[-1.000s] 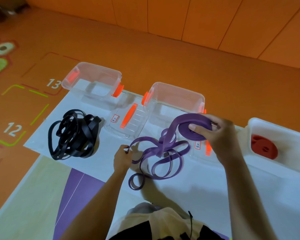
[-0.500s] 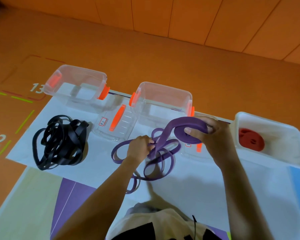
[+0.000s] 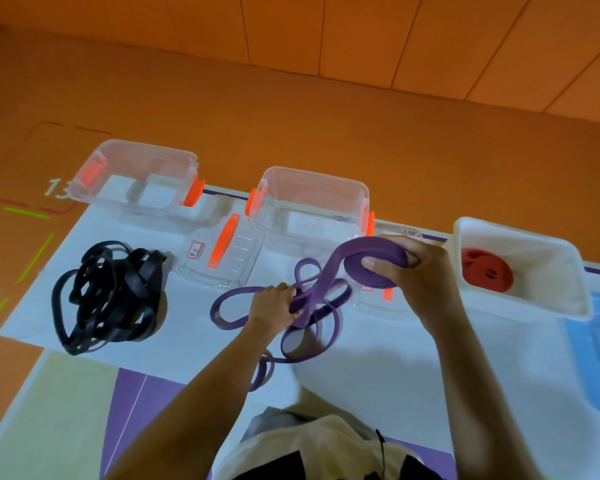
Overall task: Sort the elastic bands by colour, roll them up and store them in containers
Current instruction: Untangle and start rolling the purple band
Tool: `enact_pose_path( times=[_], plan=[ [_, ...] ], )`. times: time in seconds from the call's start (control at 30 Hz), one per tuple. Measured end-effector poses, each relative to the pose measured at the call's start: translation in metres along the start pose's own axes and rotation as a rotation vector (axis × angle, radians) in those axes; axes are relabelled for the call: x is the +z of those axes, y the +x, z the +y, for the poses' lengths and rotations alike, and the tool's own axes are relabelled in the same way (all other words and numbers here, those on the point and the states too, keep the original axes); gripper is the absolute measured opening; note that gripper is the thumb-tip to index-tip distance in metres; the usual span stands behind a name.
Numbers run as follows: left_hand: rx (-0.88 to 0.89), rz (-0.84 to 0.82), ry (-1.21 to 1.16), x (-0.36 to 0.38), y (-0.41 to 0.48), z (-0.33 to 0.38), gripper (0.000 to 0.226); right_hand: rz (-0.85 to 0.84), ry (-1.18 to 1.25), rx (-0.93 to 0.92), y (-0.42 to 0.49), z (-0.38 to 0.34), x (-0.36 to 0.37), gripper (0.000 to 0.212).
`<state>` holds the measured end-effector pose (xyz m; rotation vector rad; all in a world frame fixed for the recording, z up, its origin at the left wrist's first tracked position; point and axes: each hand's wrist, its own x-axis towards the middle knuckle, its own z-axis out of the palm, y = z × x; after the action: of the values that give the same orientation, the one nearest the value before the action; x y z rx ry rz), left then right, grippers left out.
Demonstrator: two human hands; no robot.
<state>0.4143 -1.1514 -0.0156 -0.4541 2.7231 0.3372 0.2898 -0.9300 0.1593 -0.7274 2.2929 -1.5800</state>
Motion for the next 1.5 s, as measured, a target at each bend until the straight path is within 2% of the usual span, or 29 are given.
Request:
enact_pose_path(
  times=[0.07,0.13,0.23,0.4,0.5,0.57,0.63,0.73,0.8,0.9,1.0,1.1,1.2,1.27,1.4,1.47,1.5],
  plan=[
    [-0.023,0.018,0.036,0.004,0.0,0.006,0.047,-0.005,0.011,0.026,-0.004,0.006,0.006,0.041],
    [-0.021,0.0,0.031,0.009,-0.003,0.013,0.036,0.003,0.048,0.092,-0.012,0.012,0.011,0.039],
    [-0.046,0.038,-0.032,0.003,-0.012,0.007,0.029,0.088,0.107,0.144,-0.017,0.016,0.021,0.031],
    [-0.084,0.268,-0.371,-0.012,-0.04,-0.016,0.029,0.284,0.059,0.169,-0.012,0.022,0.015,0.026],
    [-0.1,0.441,-0.6,-0.008,-0.072,-0.041,0.033,0.321,-0.021,0.137,-0.012,0.028,0.01,0.026],
    [-0.132,0.505,-0.669,-0.001,-0.09,-0.061,0.029,0.326,-0.079,0.127,-0.009,0.032,0.009,0.027],
    [-0.195,0.538,-0.643,0.008,-0.104,-0.081,0.024,0.326,-0.131,0.094,-0.006,0.032,0.011,0.03],
    [-0.313,0.479,-0.545,0.019,-0.119,-0.109,0.025,0.339,-0.214,0.041,-0.001,0.024,0.013,0.031],
    [-0.315,0.397,-0.414,0.024,-0.125,-0.122,0.025,0.321,-0.237,0.02,0.003,0.017,0.014,0.031],
    [-0.302,0.143,-0.198,0.024,-0.126,-0.124,0.032,0.184,-0.23,0.005,0.008,0.008,0.017,0.033],
    [-0.305,-0.055,-0.044,0.017,-0.111,-0.109,0.056,0.065,-0.296,-0.06,0.008,-0.002,0.025,0.039],
    [-0.24,-0.015,0.059,0.007,-0.084,-0.08,0.07,0.027,-0.257,-0.082,0.006,-0.008,0.033,0.043],
    [-0.174,0.067,0.063,0.002,-0.05,-0.045,0.079,0.002,-0.208,-0.075,0.003,-0.011,0.037,0.043],
    [-0.187,0.04,0.077,0.002,-0.03,-0.025,0.082,-0.029,-0.095,-0.023,0.0,-0.011,0.038,0.044],
    [-0.222,-0.032,0.163,0.011,-0.015,-0.01,0.069,-0.025,0.077,0.138,-0.006,-0.009,0.035,0.032],
    [-0.188,-0.025,0.202,0.016,-0.013,-0.015,0.058,-0.016,0.091,0.2,-0.012,-0.01,0.033,0.025],
    [-0.157,-0.018,0.227,0.018,-0.012,-0.019,0.053,-0.012,0.092,0.223,-0.015,-0.01,0.032,0.028]
  ],
)
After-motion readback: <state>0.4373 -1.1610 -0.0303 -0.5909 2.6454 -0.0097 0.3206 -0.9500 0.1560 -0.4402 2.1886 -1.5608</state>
